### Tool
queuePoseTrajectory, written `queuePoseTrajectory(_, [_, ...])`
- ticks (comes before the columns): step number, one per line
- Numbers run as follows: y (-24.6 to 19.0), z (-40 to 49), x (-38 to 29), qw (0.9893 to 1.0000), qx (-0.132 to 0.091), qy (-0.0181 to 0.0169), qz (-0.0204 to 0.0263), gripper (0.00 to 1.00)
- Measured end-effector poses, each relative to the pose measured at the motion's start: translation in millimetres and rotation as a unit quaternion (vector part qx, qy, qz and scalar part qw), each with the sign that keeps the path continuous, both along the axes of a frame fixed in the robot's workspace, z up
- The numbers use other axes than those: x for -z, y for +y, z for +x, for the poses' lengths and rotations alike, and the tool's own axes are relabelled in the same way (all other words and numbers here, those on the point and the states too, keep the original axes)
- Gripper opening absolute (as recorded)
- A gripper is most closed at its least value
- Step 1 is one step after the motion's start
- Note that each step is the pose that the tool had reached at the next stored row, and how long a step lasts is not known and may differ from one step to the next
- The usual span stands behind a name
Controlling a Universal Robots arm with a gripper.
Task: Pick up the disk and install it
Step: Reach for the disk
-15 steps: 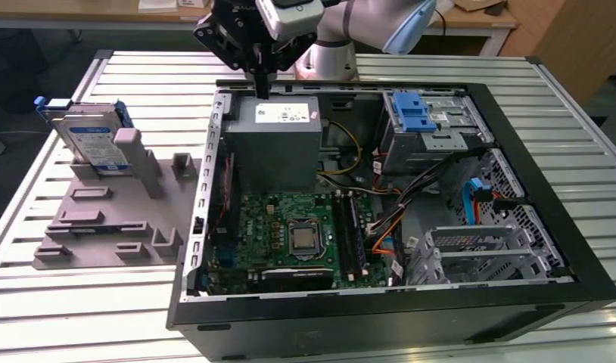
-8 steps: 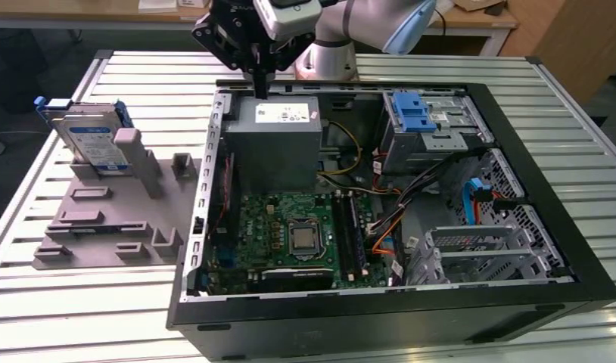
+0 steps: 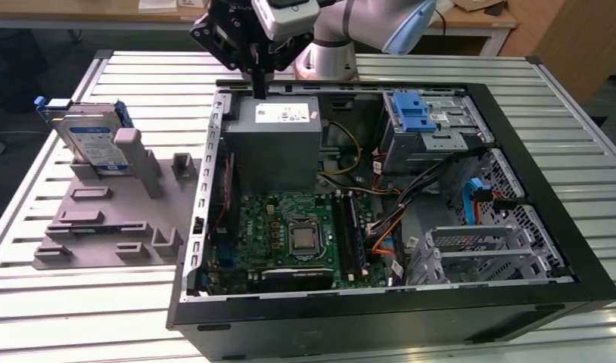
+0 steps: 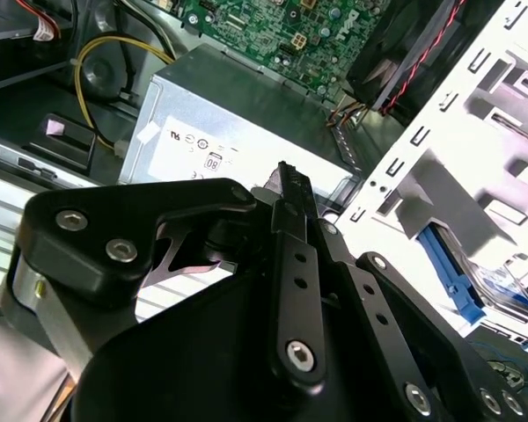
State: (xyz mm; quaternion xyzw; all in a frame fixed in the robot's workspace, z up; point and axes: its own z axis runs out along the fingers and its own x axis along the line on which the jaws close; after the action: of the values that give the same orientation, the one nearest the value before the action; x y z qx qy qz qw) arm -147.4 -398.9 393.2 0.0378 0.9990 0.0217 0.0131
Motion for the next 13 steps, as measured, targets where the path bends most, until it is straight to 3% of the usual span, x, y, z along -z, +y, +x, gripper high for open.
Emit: queuePoseTrajectory(13, [0.0, -2.9, 0.5, 1.0000, 0.000, 0.0000, 0.0000, 0.11])
